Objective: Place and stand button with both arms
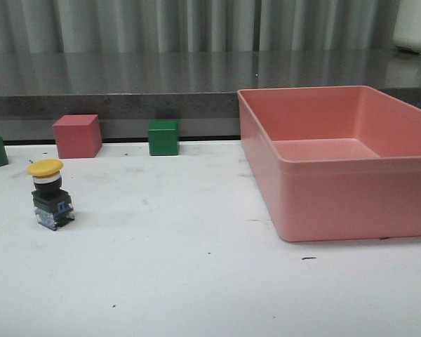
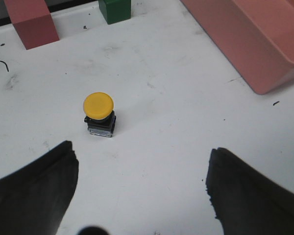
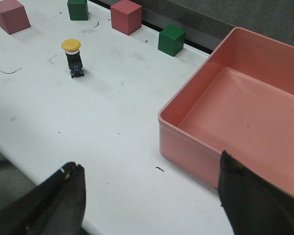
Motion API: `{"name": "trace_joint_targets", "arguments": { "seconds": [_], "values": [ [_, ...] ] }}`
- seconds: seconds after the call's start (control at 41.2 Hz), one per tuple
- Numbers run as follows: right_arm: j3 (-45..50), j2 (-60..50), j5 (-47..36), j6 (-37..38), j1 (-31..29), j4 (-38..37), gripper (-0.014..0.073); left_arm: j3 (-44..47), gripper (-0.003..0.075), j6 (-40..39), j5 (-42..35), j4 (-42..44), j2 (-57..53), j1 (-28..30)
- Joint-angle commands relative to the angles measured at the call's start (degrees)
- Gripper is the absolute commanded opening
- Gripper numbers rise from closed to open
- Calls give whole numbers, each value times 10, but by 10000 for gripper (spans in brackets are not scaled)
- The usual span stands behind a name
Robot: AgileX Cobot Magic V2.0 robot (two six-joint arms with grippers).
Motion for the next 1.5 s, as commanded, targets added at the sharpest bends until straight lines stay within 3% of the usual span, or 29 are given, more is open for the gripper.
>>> {"name": "trace_joint_targets", "arguments": {
  "seconds": [0.0,0.146,0.534,0.607,0.68,0.752,0.971,1.092,1.214,1.481],
  "values": [
    [-15,1,-41,-5,-3,0,571,7,533,10,-52,-43,-50,8],
    [-15,1,-41,-5,-3,0,571,29,532,10,-93,-58,-101,8],
    [-15,1,-41,-5,-3,0,571,30,531,10,-94,-58,-121,8],
    [-15,1,-38,-5,-3,0,571,30,512,10,-94,-58,-121,8],
    [-15,1,-37,-5,-3,0,558,30,445,10,-94,-58,-121,8],
    [-15,1,-37,-5,-3,0,484,30,369,10,-94,-58,-121,8],
    [-15,1,-37,-5,-3,0,92,30,141,10,-94,-58,-121,8],
    [-15,1,-37,-5,-3,0,-57,30,43,10,-94,-58,-121,8],
    [-15,1,-37,-5,-3,0,-67,30,-20,10,-94,-58,-121,8],
    [-15,1,-37,-5,-3,0,-67,30,-20,10,-94,-58,-121,8]
  ]
}}
